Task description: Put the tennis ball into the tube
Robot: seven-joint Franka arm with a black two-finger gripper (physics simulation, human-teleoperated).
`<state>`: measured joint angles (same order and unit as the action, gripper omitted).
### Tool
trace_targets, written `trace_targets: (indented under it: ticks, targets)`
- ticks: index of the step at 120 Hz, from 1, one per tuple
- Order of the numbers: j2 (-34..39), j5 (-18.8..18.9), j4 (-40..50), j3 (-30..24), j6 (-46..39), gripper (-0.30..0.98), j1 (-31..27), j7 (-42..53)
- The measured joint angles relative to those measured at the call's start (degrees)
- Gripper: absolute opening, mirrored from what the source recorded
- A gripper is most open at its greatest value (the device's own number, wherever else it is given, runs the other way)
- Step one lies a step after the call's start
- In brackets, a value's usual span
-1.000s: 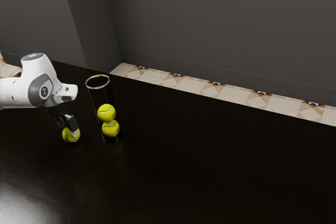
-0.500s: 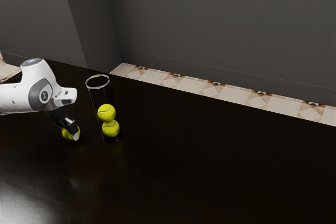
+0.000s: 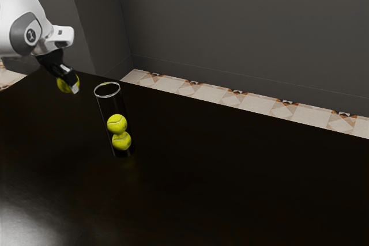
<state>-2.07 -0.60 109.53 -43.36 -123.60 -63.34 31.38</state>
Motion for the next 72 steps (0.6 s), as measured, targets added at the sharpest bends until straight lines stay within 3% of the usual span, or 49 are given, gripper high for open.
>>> trace_targets:
  ticks: [28, 72]
  targets:
    - [-0.99, -1.58, -8.42, -3.67, 12.75, 0.36, 1.04, -0.10]
    - [-3.60, -2.30, -11.65, -7.02, 17.87, 0.35, 1.46, -0.07]
